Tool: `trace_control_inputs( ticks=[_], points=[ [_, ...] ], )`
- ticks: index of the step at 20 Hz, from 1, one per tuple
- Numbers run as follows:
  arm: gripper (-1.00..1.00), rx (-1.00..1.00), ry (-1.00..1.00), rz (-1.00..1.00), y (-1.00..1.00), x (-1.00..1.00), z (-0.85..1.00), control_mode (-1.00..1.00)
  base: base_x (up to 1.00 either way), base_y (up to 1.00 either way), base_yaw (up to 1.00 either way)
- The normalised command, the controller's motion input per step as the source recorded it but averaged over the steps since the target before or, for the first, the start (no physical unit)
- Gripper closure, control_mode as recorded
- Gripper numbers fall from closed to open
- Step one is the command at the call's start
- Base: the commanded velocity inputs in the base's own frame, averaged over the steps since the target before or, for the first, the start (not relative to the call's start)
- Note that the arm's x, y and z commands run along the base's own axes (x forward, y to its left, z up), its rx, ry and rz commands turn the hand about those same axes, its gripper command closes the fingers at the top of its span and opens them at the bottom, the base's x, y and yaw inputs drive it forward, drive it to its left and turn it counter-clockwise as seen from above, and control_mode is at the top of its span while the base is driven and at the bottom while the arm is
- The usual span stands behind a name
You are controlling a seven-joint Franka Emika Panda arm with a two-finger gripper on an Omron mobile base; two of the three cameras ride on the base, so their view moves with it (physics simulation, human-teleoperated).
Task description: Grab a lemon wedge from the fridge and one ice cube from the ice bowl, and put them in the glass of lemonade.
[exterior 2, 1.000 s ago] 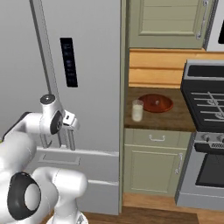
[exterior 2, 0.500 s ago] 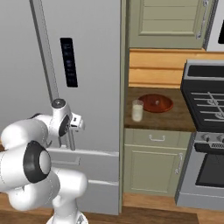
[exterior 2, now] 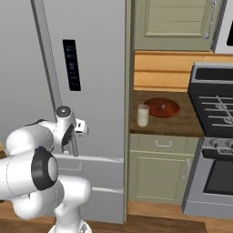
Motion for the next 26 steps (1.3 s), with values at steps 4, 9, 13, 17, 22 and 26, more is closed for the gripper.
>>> trace_control_inputs(
  ticks=[4,9,13,17,22,26],
  points=[
    [-1.0,0.0,-0.04,0.1,0.01,0.0,-0.31,-1.0,0.0,0.0,0.0],
    [1.0,0.0,0.0,0.04,0.17,0.1,-0.14,-1.0,0.0,0.0,0.0],
    [1.0,0.0,-0.02,0.03,0.09,0.08,-0.13,-1.0,0.0,0.0,0.0],
    [1.0,-0.03,-0.05,0.0,0.0,0.0,-0.11,-1.0,0.0,0.0,0.0],
    [1.0,-0.07,0.02,-0.02,-0.27,0.0,0.06,-1.0,0.0,0.0,0.0],
    [1.0,-0.01,0.09,-0.04,-0.57,-0.18,0.28,-1.0,0.0,0.0,0.0]
  ],
)
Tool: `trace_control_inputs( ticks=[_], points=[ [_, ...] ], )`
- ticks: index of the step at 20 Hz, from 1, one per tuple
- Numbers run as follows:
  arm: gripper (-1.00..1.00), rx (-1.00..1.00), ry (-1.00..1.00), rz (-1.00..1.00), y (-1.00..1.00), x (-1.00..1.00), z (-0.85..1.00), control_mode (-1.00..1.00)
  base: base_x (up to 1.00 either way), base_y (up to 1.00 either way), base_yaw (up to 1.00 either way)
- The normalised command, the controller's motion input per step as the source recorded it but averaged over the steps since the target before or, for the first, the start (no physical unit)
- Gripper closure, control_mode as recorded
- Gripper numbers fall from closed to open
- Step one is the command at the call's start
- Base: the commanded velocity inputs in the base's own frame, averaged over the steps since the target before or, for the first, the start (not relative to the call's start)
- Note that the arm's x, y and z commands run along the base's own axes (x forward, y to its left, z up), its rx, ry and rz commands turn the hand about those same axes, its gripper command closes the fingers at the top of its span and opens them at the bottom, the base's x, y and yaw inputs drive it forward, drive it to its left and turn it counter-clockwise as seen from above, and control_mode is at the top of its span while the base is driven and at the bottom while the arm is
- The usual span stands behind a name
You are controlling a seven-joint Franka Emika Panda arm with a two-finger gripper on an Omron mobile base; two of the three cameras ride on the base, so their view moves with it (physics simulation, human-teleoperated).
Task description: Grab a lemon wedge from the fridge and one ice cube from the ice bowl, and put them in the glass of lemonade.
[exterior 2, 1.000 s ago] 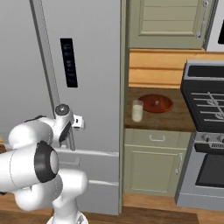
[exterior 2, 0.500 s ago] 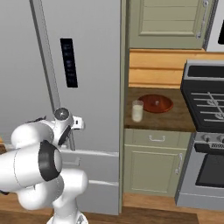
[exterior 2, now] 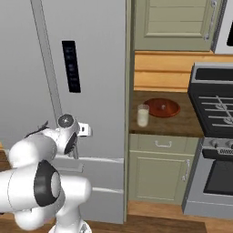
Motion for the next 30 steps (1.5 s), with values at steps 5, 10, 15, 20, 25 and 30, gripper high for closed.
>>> trace_control_inputs(
  ticks=[5,10,15,20,25,30],
  points=[
    [1.0,0.0,0.12,-0.03,-0.73,-0.4,0.37,-1.0,0.0,0.0,0.0],
    [1.0,0.0,0.08,-0.04,-0.84,-0.74,0.01,-1.0,0.0,0.0,0.0],
    [1.0,0.11,-0.23,-0.02,-0.65,-1.0,-0.02,-1.0,0.0,0.0,0.0],
    [-1.0,0.09,-0.22,-0.03,-0.44,-1.0,0.3,-1.0,0.0,0.0,0.0],
    [-1.0,0.01,-0.06,0.0,0.08,-0.54,1.0,-1.0,0.0,0.0,0.0],
    [-1.0,-0.01,-0.11,-0.06,0.79,-0.24,0.79,-1.0,0.0,0.0,0.0]
  ],
)
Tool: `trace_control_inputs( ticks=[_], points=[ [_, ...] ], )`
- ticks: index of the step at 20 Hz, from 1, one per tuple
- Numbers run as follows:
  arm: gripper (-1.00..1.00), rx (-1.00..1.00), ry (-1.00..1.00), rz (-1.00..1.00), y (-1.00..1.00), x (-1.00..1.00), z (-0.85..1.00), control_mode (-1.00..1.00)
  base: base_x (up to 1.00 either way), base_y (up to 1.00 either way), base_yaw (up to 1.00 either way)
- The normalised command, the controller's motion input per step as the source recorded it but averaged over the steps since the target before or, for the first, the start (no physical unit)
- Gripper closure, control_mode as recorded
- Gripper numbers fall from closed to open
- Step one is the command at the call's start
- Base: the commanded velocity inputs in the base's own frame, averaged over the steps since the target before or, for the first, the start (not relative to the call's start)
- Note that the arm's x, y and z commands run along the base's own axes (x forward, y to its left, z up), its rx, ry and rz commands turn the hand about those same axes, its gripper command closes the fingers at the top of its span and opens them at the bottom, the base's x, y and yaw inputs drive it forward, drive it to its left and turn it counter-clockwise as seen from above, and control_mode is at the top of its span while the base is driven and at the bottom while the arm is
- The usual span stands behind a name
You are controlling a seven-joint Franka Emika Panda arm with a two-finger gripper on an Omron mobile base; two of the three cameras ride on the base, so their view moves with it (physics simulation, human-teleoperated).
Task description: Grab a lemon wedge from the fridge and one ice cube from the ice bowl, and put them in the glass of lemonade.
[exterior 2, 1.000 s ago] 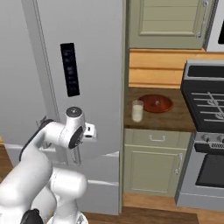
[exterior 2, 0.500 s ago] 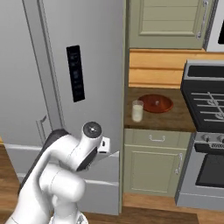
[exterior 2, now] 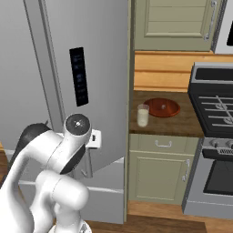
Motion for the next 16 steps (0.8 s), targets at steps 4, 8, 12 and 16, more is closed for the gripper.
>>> trace_control_inputs(
  ticks=[4,8,12,16],
  points=[
    [-1.0,-0.08,-0.11,-0.24,1.0,-0.22,0.61,-1.0,0.0,0.0,0.0],
    [-1.0,-0.15,-0.01,-0.19,1.0,-0.07,0.39,-1.0,0.0,0.0,0.0],
    [-1.0,-0.27,0.05,-0.17,1.0,0.11,0.19,-1.0,0.0,0.0,0.0],
    [-1.0,-0.52,0.24,-0.15,0.69,0.87,0.0,-1.0,0.0,0.0,0.0]
  ],
)
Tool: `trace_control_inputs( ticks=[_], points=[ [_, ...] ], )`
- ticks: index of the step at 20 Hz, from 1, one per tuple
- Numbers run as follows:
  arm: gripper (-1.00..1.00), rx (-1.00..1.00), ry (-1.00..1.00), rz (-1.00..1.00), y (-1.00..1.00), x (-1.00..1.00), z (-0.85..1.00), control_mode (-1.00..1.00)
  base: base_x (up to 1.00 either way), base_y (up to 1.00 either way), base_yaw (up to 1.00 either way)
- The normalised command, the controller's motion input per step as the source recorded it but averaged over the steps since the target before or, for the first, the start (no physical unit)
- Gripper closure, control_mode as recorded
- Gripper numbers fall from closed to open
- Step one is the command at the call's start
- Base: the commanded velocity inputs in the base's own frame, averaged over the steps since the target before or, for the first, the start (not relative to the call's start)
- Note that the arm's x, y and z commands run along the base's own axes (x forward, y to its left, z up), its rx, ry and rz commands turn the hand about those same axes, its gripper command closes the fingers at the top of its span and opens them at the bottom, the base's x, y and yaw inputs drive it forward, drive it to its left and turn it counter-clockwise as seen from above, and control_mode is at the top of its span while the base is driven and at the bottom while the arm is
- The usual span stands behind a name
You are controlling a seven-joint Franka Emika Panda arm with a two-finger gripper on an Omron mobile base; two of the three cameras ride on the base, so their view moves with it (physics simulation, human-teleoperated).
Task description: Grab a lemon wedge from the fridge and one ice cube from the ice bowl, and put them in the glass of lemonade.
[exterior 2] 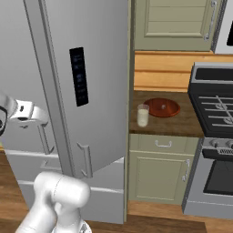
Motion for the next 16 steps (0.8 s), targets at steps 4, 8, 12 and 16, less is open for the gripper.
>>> trace_control_inputs(
  ticks=[4,8,12,16],
  points=[
    [-1.0,-0.63,0.24,-0.16,0.34,1.0,-0.12,-1.0,0.0,0.0,0.0],
    [-1.0,-0.66,0.21,-0.21,0.29,1.0,-0.35,-1.0,0.0,0.0,0.0],
    [-1.0,-0.52,0.27,-0.22,0.05,0.86,-0.18,-1.0,0.0,0.0,0.0],
    [-1.0,-0.29,0.26,-0.16,-0.15,0.42,-0.05,-1.0,0.0,0.0,0.0]
  ],
)
